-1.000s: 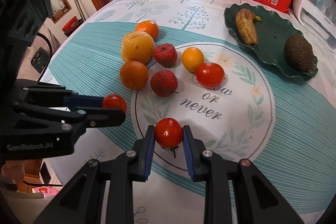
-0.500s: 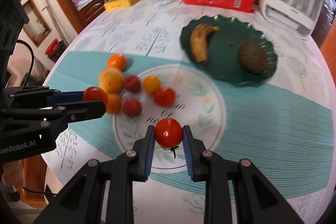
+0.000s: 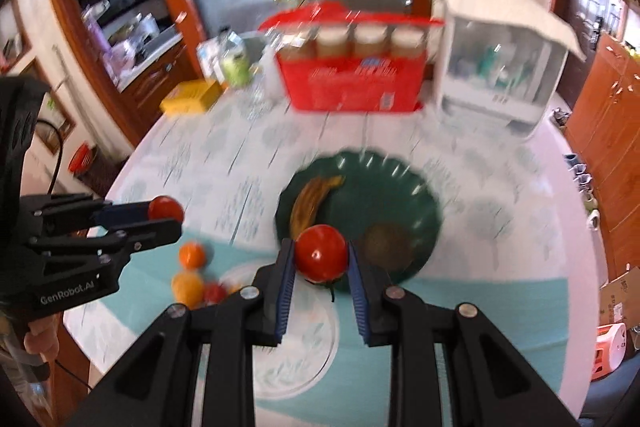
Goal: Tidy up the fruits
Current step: 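Carry both cherry tomatoes onto the green plate and release them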
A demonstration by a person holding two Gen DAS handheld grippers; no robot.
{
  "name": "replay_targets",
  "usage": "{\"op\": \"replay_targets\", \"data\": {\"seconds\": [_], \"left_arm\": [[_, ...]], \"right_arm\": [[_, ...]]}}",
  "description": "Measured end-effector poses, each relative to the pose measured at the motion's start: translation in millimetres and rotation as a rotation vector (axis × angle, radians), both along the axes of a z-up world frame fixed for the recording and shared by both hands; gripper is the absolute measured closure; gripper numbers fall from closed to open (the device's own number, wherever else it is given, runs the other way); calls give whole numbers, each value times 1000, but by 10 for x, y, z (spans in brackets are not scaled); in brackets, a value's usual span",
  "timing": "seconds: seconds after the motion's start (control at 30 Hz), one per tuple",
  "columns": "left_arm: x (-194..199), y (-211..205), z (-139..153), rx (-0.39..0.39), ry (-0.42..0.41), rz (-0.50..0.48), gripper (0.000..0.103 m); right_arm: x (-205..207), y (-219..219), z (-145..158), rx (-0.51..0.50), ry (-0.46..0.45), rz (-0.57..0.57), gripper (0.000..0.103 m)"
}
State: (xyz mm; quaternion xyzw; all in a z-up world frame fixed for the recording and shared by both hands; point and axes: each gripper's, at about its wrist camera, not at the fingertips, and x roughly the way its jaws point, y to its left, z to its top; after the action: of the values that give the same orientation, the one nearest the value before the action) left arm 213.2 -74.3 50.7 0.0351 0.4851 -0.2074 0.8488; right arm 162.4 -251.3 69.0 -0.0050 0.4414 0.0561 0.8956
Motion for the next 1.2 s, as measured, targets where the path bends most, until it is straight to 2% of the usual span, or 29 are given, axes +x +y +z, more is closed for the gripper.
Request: {"op": "replay_targets", "data": {"seconds": [0.2, 0.3, 0.4, 0.5, 0.63, 0.77, 0.9, 1.03, 1.2], "left_arm": [[429, -257, 400, 38, -69, -25, 78], [701, -394, 479, 43, -84, -25, 78], [982, -498, 424, 36, -76, -18, 78], [1238, -588, 222, 26, -37, -11, 78], [1575, -729, -219, 18, 34, -6, 78], [1777, -875, -633, 16, 82, -14, 78], [1925, -1028, -1091, 15, 138, -30, 78], [2009, -1178, -1472, 24, 189, -54, 78], [2043, -1324, -1769, 40, 232, -79, 78]], "right_arm": [[507, -216, 397, 4, -37, -73, 77], [722, -313, 438, 21, -37, -110, 77], [947, -435, 319, 55, -9, -152, 77], [1127, -550, 66, 77, 42, -192, 77], [1277, -637, -363, 92, 117, -223, 77], [1387, -693, -890, 87, 211, -244, 77], [1460, -760, -1285, 98, 275, -267, 77], [1512, -791, -1557, 97, 317, -278, 77], [1531, -797, -1747, 67, 348, -273, 77]]}}
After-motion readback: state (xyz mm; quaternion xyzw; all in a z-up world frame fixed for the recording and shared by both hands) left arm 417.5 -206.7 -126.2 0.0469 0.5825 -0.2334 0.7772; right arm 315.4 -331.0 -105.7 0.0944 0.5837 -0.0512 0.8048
